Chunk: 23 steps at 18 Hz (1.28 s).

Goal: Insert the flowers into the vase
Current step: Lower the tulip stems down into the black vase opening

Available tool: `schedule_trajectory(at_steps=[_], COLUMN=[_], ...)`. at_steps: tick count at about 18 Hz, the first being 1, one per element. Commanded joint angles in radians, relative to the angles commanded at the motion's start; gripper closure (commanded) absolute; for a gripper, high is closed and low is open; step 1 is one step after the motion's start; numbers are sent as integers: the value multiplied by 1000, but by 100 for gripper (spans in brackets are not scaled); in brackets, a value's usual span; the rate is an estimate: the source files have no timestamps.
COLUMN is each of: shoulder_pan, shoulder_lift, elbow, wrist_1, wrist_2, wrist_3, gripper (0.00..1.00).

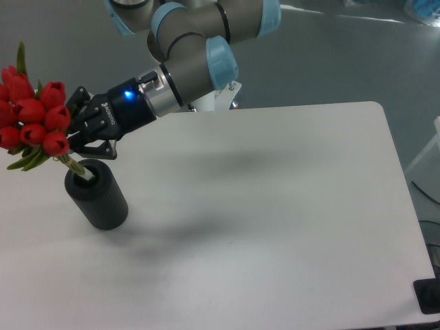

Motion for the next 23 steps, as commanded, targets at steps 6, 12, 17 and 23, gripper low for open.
schedule_trajectory(at_steps=[6, 12, 17, 23], shoulder_pan=[0, 0, 1, 12], shoulder_lift=[-20, -49, -61, -58], elbow=[-40, -44, -74, -113], wrist_1=[3, 8, 8, 6], wrist_2=[8, 11, 12, 12], wrist_3=[63, 92, 141, 193], gripper=[99, 98, 97, 96])
